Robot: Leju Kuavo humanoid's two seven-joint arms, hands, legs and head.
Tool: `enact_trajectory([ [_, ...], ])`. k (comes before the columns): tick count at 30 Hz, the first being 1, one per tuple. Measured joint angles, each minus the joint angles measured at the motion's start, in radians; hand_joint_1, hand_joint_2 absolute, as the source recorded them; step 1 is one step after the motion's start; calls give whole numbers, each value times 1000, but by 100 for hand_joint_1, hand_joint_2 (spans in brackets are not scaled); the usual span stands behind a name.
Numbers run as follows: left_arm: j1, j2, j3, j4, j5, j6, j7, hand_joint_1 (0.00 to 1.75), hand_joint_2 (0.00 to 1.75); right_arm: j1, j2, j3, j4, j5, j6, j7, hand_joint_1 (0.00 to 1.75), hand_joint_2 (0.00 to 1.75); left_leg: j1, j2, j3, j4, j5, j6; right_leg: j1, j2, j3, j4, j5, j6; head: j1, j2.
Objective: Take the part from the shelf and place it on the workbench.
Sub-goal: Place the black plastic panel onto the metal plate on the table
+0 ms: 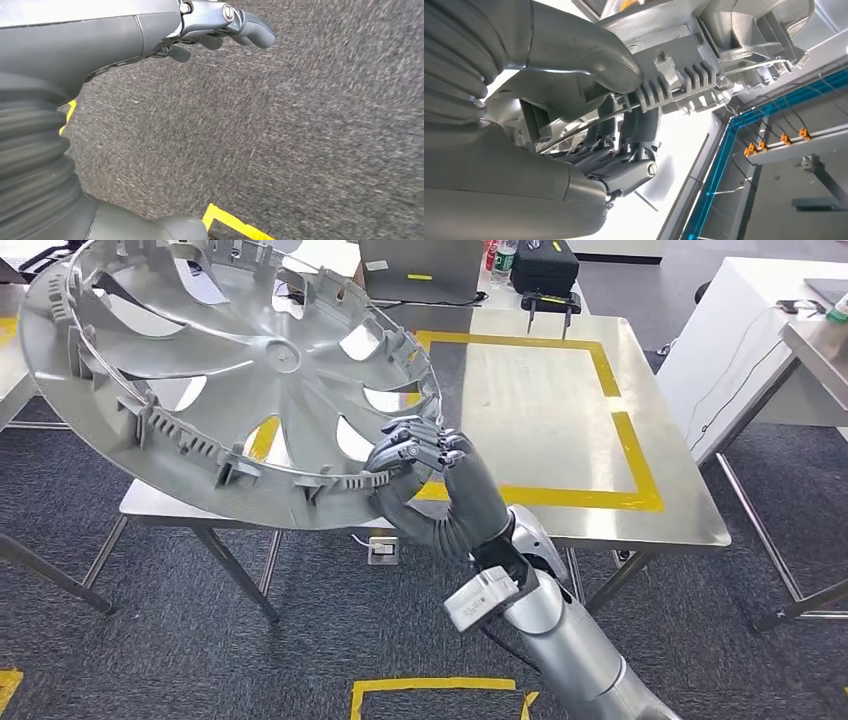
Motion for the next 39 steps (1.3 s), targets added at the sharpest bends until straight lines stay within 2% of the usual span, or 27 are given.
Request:
enact_trajectory([
  [1,-2,-2,-1,0,2,1,0,0,175,-25,6,3,24,14,-10,12,175,175,-1,-1,5,0,-5,-3,4,0,24,-64,30,-9,-1,0],
  [2,-4,-5,-2,1,3,3,0,0,175,-49,11,5,50,30,-26,22,175,175,-1,-2,7,-1,-9,-8,9,0,40,-106,44,-15,-2,0],
  [4,-5,-8,-2,2,7,4,0,0,175,-91,21,9,103,63,-66,38,175,175,0,-3,9,-5,-12,-20,15,2,50,-131,39,-22,-3,0],
  [7,-5,-10,-3,2,11,7,1,0,175,-134,36,12,181,115,-131,67,175,175,-1,-1,2,18,-28,-35,5,1,71,-149,36,-30,-4,0],
  [8,-5,-10,-3,2,12,7,2,0,175,-146,41,13,208,129,-153,76,175,175,-2,0,-19,60,-45,-40,1,-1,82,-154,33,-33,-6,0],
  [10,-4,-10,-3,2,15,8,2,0,175,-164,50,13,260,155,-194,93,175,175,0,2,-95,190,-88,-45,0,-4,96,-156,23,-38,-9,0],
  [11,-1,-10,-3,2,16,8,2,0,175,-170,54,13,286,167,-215,103,175,175,0,3,-137,250,-100,-48,0,-3,102,-156,16,-38,-9,0],
  [12,1,-9,-3,2,16,8,2,0,175,-174,55,13,309,179,-232,113,175,175,1,4,-166,281,-93,-50,-1,-2,109,-155,10,-38,-9,0],
  [13,3,-8,-2,2,17,8,2,0,175,-177,57,13,333,192,-249,123,175,175,1,4,-177,274,-66,-50,-2,-1,117,-154,2,-36,-9,0],
  [14,5,-7,-2,2,17,8,1,0,175,-182,59,13,356,207,-264,136,175,175,1,4,-168,229,-22,-51,-3,1,127,-153,-6,-34,-9,0],
  [15,5,-6,-2,2,18,8,1,0,175,-187,61,13,376,222,-277,148,175,175,2,5,-145,158,29,-51,-5,3,137,-151,-15,-30,-9,0],
  [16,4,-6,-3,2,18,8,0,0,175,-195,63,12,397,238,-293,162,175,175,1,5,-117,90,65,-50,-4,4,145,-147,-25,-24,-10,0],
  [17,4,-6,-3,2,20,8,-1,0,175,-204,64,10,419,254,-310,176,175,175,0,5,-95,38,85,-45,-3,5,149,-144,-34,-19,-12,0],
  [18,3,-6,-3,2,21,8,-2,0,175,-214,65,7,438,267,-327,188,175,175,-1,4,-82,10,89,-40,-1,6,150,-141,-40,-14,-12,0],
  [21,4,-7,-3,2,19,13,2,0,175,-235,66,-11,490,292,-358,205,175,175,-1,1,-78,2,72,-17,0,6,150,-139,-50,-4,-8,0],
  [23,6,-7,-3,2,15,14,4,0,175,-240,66,-27,511,297,-362,209,175,175,1,0,-74,1,66,-5,-2,3,133,-98,-75,7,-6,0],
  [24,6,-8,-3,2,14,15,3,0,175,-241,66,-34,519,300,-364,211,175,175,2,0,-72,1,63,0,-3,2,106,-47,-97,12,-5,0],
  [26,7,-8,-4,2,8,14,5,0,175,-240,63,-47,536,310,-376,220,175,175,1,1,-69,1,57,5,-4,1,20,93,-146,18,-2,0],
  [27,9,-8,-7,2,4,13,8,0,175,-237,61,-54,544,318,-386,226,175,175,1,1,-66,1,54,6,-4,1,-17,144,-152,18,-2,0],
  [28,10,-7,-10,2,-1,12,11,0,175,-233,57,-60,551,329,-396,236,175,175,1,-1,-62,1,50,6,-3,1,-37,158,-137,16,-1,0],
  [29,12,-7,-13,2,-4,10,14,0,175,-229,53,-66,556,343,-408,249,175,175,0,-2,-56,1,47,6,-3,1,-36,132,-102,12,-1,0],
  [31,13,-8,-19,2,-8,7,17,0,175,-223,44,-77,563,374,-429,278,175,175,-2,-6,-43,1,39,4,3,1,10,-3,-10,-5,-1,0],
  [32,14,-9,-21,2,-9,6,18,0,175,-222,40,-82,565,391,-439,293,175,175,-3,-8,-40,0,36,1,7,0,33,-67,21,-15,-2,0],
  [34,14,-11,-24,3,-11,4,20,0,175,-222,35,-91,568,428,-457,323,175,175,-3,-8,-41,-2,35,-8,15,-1,53,-129,37,-26,-2,0],
  [35,14,-11,-25,3,-12,4,20,0,175,-221,32,-96,569,446,-464,339,175,175,-5,-7,-41,-2,33,-11,14,0,55,-137,37,-23,-1,0],
  [38,16,-10,-29,3,-17,4,22,0,175,-216,22,-113,575,497,-483,384,175,175,-8,-3,-37,-8,33,-7,10,5,58,-146,38,-5,-1,0],
  [39,16,-10,-30,2,-18,4,22,0,175,-215,19,-118,577,520,-490,405,175,175,-7,-3,-35,-12,34,-7,10,6,58,-146,37,-4,-1,0],
])
